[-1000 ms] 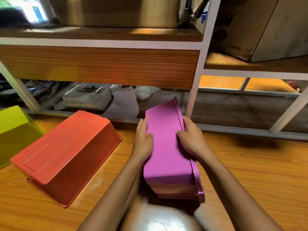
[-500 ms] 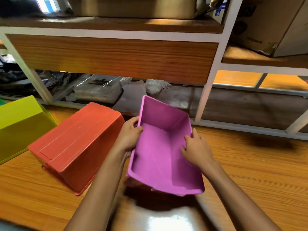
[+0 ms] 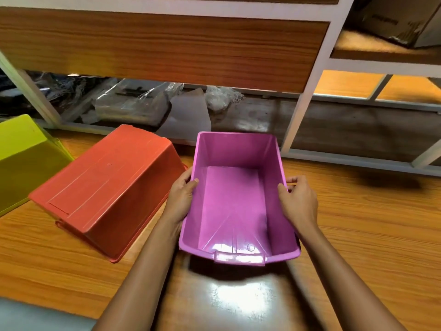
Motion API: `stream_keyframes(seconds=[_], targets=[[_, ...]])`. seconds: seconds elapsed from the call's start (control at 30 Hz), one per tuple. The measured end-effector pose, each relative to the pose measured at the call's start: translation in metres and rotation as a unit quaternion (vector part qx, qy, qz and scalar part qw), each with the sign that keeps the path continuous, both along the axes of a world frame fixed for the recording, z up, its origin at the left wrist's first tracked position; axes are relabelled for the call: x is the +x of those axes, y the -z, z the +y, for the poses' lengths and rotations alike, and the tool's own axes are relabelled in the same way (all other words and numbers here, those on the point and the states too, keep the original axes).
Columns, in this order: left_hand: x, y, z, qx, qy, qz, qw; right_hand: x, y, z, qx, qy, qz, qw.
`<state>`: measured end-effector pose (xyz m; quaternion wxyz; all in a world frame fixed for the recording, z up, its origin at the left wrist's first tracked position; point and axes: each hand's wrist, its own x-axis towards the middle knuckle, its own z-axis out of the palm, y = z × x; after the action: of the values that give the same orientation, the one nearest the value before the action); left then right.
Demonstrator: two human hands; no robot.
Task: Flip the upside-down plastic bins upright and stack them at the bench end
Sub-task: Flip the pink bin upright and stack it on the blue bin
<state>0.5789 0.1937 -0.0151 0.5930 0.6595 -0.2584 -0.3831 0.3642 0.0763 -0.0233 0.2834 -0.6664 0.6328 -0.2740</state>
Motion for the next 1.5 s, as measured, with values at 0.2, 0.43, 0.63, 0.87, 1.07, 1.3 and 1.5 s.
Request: stream_keyframes(seconds=[0.2, 0.43, 0.63, 0.87, 1.07, 1.3, 1.5], targets=[[-0.001, 0.004, 0.000, 0.021, -0.019, -0.010, 1.000, -0.008, 0.003, 0.006, 0.056, -0.008, -0.106, 0.993], [-0.021, 0.011, 0.011, -0.009, 0.073, 0.103, 0.992, -0.040, 0.000, 0.031, 0.231, -0.124, -0.230, 0.937], [-0.072, 0.009, 0.021, -0.007, 0.067, 0.019, 0.998, -0.090, -0.013, 0.053, 0.248, -0.013, -0.268, 0.931], [-0.170, -0.003, 0.050, -0.056, 0.089, 0.060, 0.993, -0.204, -0.029, 0.110, 0.181, -0.041, -0.317, 0.930], [-0.295, -0.015, 0.090, -0.090, 0.152, 0.166, 0.970, -0.326, -0.032, 0.164, 0.115, -0.002, -0.354, 0.928], [-0.431, -0.022, 0.107, -0.102, 0.209, 0.187, 0.954, -0.462, -0.046, 0.225, 0.026, 0.097, -0.432, 0.896], [-0.523, -0.036, 0.090, -0.112, 0.280, 0.203, 0.932, -0.550, -0.057, 0.240, -0.034, 0.150, -0.462, 0.874]])
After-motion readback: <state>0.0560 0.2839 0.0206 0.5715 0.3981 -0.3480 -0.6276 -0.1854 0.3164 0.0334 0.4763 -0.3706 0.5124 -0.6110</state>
